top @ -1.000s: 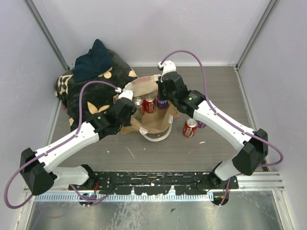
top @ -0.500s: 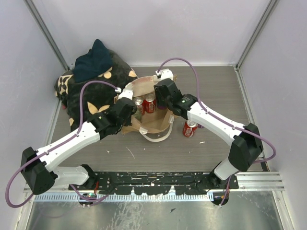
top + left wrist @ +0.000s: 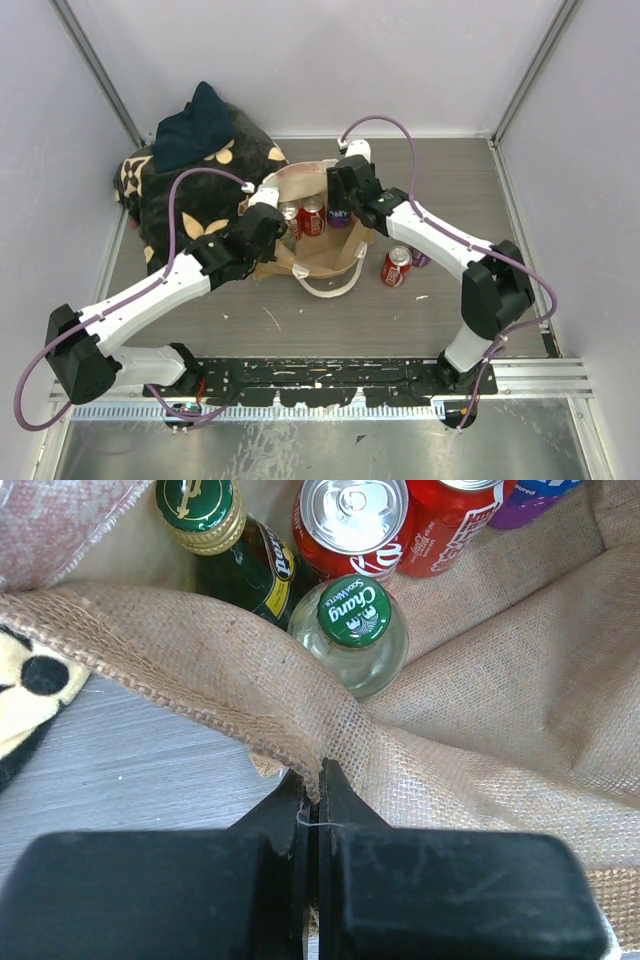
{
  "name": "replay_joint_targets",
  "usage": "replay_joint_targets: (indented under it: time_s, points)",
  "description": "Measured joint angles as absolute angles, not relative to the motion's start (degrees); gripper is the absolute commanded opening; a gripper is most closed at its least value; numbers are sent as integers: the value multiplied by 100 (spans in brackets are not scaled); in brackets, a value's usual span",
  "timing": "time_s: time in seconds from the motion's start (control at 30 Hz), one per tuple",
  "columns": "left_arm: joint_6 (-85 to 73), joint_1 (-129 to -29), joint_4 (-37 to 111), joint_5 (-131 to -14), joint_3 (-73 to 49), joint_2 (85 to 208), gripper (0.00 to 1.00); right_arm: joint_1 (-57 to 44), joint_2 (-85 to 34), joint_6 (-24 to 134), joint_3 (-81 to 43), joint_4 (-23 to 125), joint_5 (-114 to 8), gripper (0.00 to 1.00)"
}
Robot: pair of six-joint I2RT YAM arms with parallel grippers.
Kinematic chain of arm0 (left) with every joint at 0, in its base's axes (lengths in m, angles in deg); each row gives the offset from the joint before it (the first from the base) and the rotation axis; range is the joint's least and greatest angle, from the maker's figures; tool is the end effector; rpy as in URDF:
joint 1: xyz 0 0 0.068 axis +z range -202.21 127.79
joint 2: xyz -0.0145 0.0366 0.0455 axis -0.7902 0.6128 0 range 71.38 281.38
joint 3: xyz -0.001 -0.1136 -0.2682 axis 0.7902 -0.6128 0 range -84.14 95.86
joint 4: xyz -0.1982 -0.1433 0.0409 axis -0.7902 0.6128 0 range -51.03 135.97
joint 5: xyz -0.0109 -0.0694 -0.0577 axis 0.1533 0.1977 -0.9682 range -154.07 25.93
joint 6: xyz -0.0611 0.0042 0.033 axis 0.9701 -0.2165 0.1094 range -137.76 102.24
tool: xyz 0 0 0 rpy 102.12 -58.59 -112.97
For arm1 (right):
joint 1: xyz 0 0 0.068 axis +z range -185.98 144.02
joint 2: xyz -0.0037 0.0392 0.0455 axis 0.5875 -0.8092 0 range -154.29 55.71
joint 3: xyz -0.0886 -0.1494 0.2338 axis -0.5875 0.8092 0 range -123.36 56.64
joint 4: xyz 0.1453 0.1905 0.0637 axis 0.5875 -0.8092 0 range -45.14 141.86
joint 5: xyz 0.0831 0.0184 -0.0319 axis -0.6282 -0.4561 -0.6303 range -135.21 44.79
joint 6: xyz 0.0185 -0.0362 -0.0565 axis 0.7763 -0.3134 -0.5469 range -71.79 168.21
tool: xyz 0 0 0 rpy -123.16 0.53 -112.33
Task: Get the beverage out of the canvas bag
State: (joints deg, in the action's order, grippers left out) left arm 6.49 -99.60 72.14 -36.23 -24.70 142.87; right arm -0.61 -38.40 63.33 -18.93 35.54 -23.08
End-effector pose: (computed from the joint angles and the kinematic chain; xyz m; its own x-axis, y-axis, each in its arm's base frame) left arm 0.1924 -0.1703 0.3044 -0.6140 0.1311 -0.7784 0.1931 0.9811 0.0130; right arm 0.3236 0.2035 0.3071 -0.5240 -0.0757 -0.8484 -0.1528 0.9882 0.0062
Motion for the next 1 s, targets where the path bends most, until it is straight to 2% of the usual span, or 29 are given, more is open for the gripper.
replay_joint_targets:
  time_s: [0.27, 0.43, 1.0]
  points:
    - [654, -9960, 7129, -3652, -2470, 14420, 1, -34, -4537, 6339, -2149, 3648, -2496, 72]
    - [654, -9960, 7115, -3652, -2470, 14420, 1, -6, -4714, 6363, -2289, 3642, -2395, 80]
    - [652, -9960, 7015, -3761, -2470, 14516, 0, 1, -4963, 6757, -2488, 3509, -1825, 78]
